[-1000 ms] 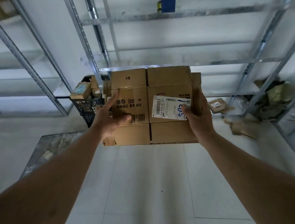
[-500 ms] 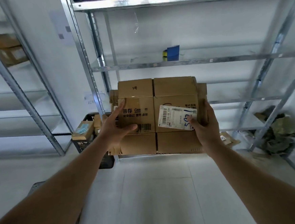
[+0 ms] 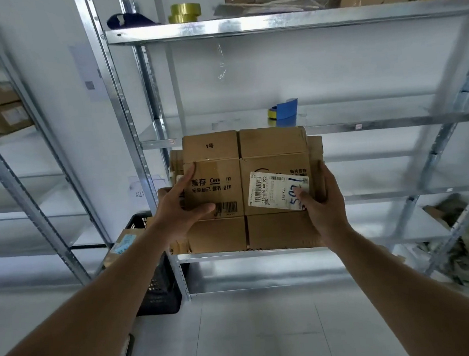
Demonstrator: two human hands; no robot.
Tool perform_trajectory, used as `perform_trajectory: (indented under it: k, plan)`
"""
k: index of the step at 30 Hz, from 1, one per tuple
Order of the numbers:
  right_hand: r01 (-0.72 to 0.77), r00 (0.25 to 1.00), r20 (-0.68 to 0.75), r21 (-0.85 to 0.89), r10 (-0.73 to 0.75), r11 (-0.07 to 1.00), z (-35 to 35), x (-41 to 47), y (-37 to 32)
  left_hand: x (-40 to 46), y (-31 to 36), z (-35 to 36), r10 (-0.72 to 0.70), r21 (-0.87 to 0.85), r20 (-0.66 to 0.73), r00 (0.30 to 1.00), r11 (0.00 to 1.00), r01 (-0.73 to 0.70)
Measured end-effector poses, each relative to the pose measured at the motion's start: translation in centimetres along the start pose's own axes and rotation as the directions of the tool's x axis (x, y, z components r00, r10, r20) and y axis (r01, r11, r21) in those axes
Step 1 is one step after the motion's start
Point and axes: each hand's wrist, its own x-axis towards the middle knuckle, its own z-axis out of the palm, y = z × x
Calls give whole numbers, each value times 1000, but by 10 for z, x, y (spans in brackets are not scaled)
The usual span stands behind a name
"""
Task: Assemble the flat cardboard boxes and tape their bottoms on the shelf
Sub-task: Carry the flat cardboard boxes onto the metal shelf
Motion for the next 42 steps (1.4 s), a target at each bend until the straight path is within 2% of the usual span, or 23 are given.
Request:
perform_trajectory:
  k: [5, 15, 26, 31, 36, 42]
  plan:
    - [48, 998, 44, -74, -45, 996, 29, 83, 24, 72, -7, 17, 3, -25, -38, 999, 1000, -4]
    - [46, 990, 138, -128, -28, 991, 98, 238, 46, 217, -29, 18, -70, -7, -112, 991, 998, 69]
    - [30, 987, 163, -213, 5, 977, 203, 367, 43, 400, -80, -24, 0, 14, -90, 996, 1000, 1]
    - [-96, 988, 92, -228, 120, 969, 249, 424, 45, 478, -80, -38, 22, 1, -18, 1000, 1000, -22]
    - [-227, 971, 12, -273, 240, 935, 279, 474, 55, 546, -87, -45, -46, 69, 60, 997, 997, 42]
    - [-267, 959, 7, -318, 283, 910, 299, 519, 59, 600, -95, -41, -68, 85, 73, 995, 994, 61]
